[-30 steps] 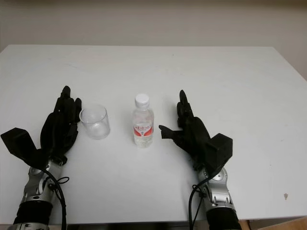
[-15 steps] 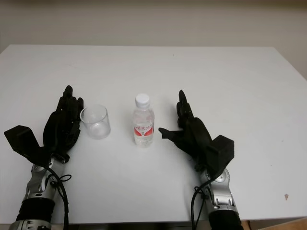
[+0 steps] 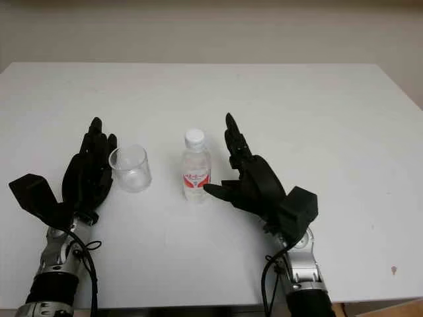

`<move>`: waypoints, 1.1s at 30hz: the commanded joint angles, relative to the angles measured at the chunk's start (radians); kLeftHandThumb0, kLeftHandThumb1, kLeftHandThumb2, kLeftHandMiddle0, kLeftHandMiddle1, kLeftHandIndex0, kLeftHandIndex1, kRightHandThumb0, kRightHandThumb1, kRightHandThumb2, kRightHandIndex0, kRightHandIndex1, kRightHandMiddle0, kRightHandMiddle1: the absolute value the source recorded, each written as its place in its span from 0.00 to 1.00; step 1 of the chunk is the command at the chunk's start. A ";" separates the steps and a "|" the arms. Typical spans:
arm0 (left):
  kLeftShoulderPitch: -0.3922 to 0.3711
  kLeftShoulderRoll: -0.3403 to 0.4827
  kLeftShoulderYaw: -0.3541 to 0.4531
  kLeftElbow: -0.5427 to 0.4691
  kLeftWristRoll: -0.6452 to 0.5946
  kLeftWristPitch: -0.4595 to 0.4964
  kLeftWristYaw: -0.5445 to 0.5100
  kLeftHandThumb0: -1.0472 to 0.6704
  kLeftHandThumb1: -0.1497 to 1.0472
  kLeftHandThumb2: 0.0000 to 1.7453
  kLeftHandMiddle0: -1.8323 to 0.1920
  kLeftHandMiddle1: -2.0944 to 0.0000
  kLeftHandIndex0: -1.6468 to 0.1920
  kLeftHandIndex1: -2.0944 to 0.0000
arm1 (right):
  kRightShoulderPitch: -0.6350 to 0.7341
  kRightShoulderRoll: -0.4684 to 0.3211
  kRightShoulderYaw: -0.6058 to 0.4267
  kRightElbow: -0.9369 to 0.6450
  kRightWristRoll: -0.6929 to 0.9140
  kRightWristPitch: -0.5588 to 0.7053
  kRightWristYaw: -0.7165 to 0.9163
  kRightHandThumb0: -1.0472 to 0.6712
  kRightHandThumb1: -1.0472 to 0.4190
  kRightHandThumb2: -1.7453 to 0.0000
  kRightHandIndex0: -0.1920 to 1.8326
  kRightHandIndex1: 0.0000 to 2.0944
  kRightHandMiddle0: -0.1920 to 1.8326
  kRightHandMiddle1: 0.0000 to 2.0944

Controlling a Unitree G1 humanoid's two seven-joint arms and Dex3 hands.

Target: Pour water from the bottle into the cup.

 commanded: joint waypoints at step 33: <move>0.029 -0.022 0.001 -0.025 -0.004 -0.002 0.021 0.19 1.00 0.24 0.97 0.97 0.98 0.97 | -0.211 0.168 0.033 0.399 -0.118 -0.123 -0.198 0.28 0.05 0.96 0.49 0.96 0.35 0.95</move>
